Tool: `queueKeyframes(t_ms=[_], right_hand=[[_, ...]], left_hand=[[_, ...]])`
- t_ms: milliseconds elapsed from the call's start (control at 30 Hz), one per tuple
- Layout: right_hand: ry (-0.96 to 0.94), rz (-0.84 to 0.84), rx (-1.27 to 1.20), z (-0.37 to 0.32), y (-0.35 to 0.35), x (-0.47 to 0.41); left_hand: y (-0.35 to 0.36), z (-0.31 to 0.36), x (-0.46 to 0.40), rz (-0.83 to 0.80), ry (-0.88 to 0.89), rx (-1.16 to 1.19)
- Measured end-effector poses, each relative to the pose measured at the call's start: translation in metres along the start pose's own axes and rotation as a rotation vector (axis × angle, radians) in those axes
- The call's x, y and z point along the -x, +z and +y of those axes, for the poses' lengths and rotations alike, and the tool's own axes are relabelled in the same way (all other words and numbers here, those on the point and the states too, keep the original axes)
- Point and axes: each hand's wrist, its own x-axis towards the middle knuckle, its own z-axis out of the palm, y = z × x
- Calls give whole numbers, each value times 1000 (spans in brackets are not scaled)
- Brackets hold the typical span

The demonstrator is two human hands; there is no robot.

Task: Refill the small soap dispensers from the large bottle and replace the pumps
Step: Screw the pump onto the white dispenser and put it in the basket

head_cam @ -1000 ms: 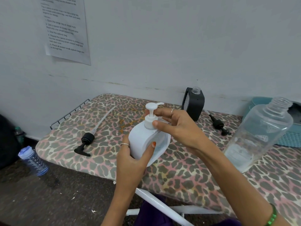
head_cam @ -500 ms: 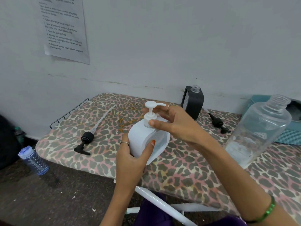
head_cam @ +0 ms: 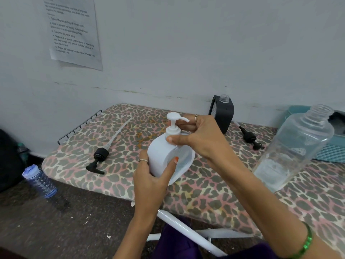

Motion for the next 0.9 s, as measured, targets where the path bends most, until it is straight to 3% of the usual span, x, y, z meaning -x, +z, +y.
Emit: queueKeyframes(t_ms=[167,333,400,667,733,900], right_hand=[[-20,-35,170,-3,0,-2],[55,-492,502,-10,-21,-12],[37,-540,661,-11,-27,-15],[-119,-365,901,-30,-35,-15],[-171,-297,931,-40,-44,-14],[-269,25,911,-68,-83,-16]], left_hand=[[0,2,-2,-16,-57,74],[-1,5,-2,-57,-87,88],[-1,3,-1,-66,-96,88],[3,2,-5,-168,-178,28],[7,3,-6,-245,-170,-155],[24,17,-11,-443,-75,-901]])
